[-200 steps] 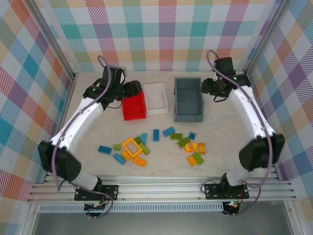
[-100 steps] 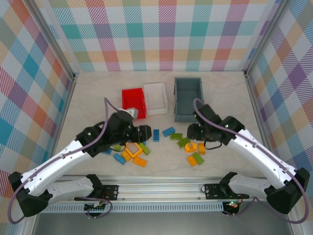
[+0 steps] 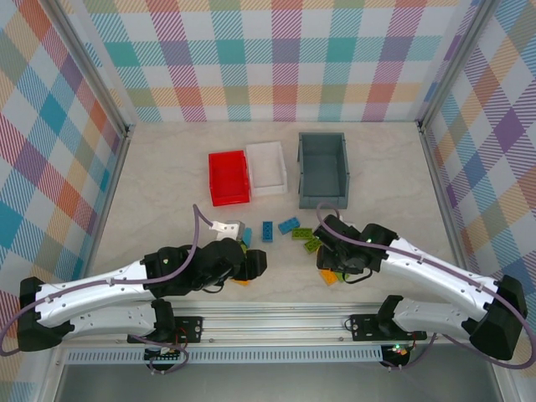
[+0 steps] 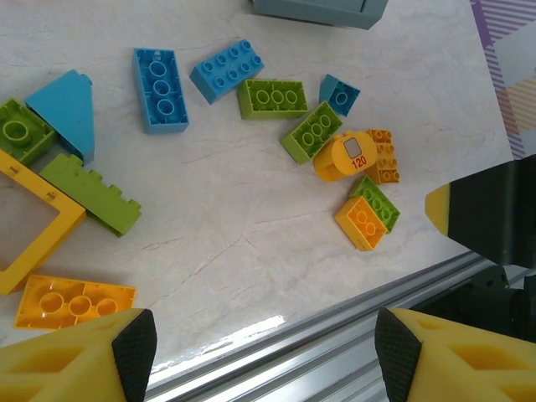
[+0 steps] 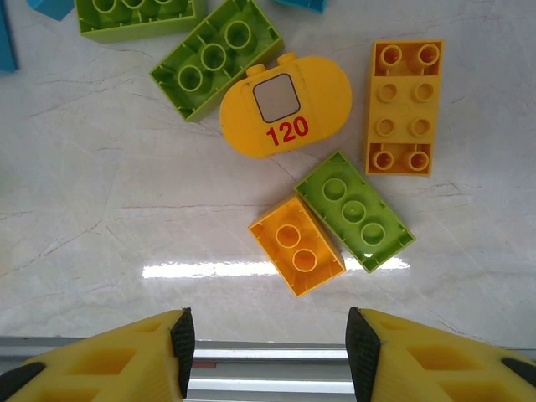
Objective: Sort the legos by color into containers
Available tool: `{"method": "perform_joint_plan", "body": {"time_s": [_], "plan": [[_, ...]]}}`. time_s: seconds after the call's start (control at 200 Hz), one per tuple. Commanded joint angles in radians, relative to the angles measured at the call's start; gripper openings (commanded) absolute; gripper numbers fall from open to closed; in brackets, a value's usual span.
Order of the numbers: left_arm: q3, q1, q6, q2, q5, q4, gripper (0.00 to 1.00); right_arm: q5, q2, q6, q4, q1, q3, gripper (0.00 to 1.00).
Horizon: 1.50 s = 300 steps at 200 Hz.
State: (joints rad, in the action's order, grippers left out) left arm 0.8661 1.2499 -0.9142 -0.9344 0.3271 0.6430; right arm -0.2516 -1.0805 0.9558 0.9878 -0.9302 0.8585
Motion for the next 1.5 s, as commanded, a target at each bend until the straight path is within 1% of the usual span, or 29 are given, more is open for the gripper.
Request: {"method": "perform_joint_plan", "body": {"time_s": [0.0, 0.08, 0.2, 0.315, 0.39, 0.475, 0.6, 0.775, 0.955, 1.03, 1.165, 1.335, 1.495], "plan": [[-0.018, 0.016, -0.032, 0.011, 0.042, -0.043, 0.72, 0.029, -0.040, 0.014, -0.037, -0.007, -0.044, 0.54], [-0.036, 0.033, -0.038, 0.015, 0.038, -0.072, 0.72, 0.056, -0.075, -0.005, -0.064, -0.007, -0.080, 0.55], [-0.069, 0.065, -0.036, 0.011, 0.017, -0.145, 0.72, 0.061, -0.138, -0.046, -0.092, -0.007, -0.101, 0.61], [-0.107, 0.114, -0.029, 0.000, -0.003, -0.240, 0.72, 0.064, -0.212, -0.081, -0.128, -0.007, -0.102, 0.65], [-0.128, 0.155, -0.034, -0.006, 0.015, -0.291, 0.72, 0.062, -0.260, -0.100, -0.147, -0.006, -0.100, 0.65], [-0.143, 0.213, -0.048, -0.012, 0.067, -0.321, 0.73, 0.051, -0.292, -0.111, -0.158, -0.003, -0.096, 0.65], [-0.144, 0.248, -0.067, -0.042, 0.093, -0.339, 0.73, 0.041, -0.310, -0.119, -0.166, 0.001, -0.098, 0.65], [-0.130, 0.255, -0.065, -0.065, 0.097, -0.346, 0.73, 0.040, -0.327, -0.140, -0.173, 0.001, -0.096, 0.65], [-0.120, 0.255, -0.057, -0.048, 0.110, -0.322, 0.73, 0.013, -0.346, -0.153, -0.150, 0.001, -0.088, 0.64], [-0.121, 0.256, -0.056, -0.035, 0.116, -0.315, 0.73, 0.020, -0.340, -0.165, -0.157, 0.001, -0.087, 0.64], [-0.121, 0.255, -0.056, -0.025, 0.126, -0.302, 0.73, 0.062, -0.352, -0.176, -0.180, -0.013, -0.070, 0.57], [-0.121, 0.256, -0.061, -0.021, 0.136, -0.292, 0.73, 0.063, -0.394, -0.155, -0.174, -0.048, -0.030, 0.53], [-0.122, 0.255, -0.063, -0.017, 0.139, -0.286, 0.73, 0.063, -0.429, -0.144, -0.186, -0.057, -0.013, 0.48]]}}
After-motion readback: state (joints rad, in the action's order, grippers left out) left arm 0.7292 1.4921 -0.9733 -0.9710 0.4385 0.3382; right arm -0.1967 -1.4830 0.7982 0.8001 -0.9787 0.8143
